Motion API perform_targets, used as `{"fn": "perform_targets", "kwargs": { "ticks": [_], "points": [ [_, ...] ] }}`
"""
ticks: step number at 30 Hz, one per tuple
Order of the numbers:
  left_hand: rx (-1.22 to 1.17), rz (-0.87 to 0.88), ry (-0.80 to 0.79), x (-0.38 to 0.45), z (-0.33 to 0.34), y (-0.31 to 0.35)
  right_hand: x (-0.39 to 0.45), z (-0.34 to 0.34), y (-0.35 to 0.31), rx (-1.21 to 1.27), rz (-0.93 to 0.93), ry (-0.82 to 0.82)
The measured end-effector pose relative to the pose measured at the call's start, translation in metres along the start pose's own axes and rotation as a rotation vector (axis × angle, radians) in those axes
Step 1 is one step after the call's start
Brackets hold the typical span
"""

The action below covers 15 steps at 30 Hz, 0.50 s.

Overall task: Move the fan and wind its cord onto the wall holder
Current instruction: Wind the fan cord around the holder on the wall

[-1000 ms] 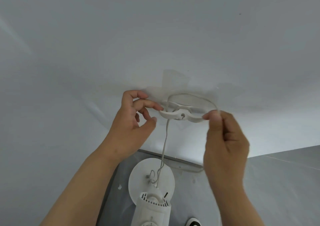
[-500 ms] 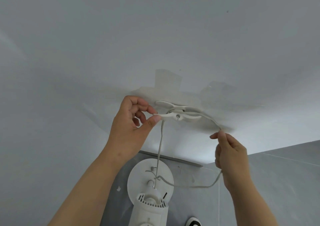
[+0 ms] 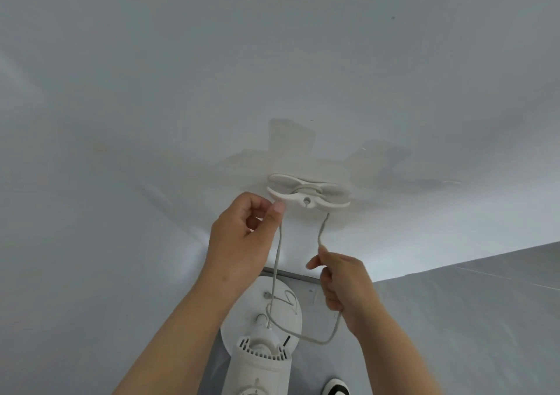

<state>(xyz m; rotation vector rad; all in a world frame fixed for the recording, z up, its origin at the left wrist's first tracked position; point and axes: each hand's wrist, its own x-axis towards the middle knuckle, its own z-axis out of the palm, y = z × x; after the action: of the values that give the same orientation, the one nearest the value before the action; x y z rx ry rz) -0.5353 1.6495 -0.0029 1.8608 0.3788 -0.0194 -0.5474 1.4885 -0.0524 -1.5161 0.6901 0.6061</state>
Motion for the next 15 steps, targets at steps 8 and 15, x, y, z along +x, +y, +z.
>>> {"fn": "perform_targets", "kwargs": {
  "ticks": [8, 15],
  "points": [
    [0.111, -0.055, -0.185, -0.004, 0.009, -0.020, -0.010, 0.040, 0.002, -0.110, -0.061, -0.162],
    [0.174, -0.048, -0.192, -0.014, 0.008, -0.038, -0.007, 0.049, 0.027, -0.817, -0.500, -0.111]
  ]
}}
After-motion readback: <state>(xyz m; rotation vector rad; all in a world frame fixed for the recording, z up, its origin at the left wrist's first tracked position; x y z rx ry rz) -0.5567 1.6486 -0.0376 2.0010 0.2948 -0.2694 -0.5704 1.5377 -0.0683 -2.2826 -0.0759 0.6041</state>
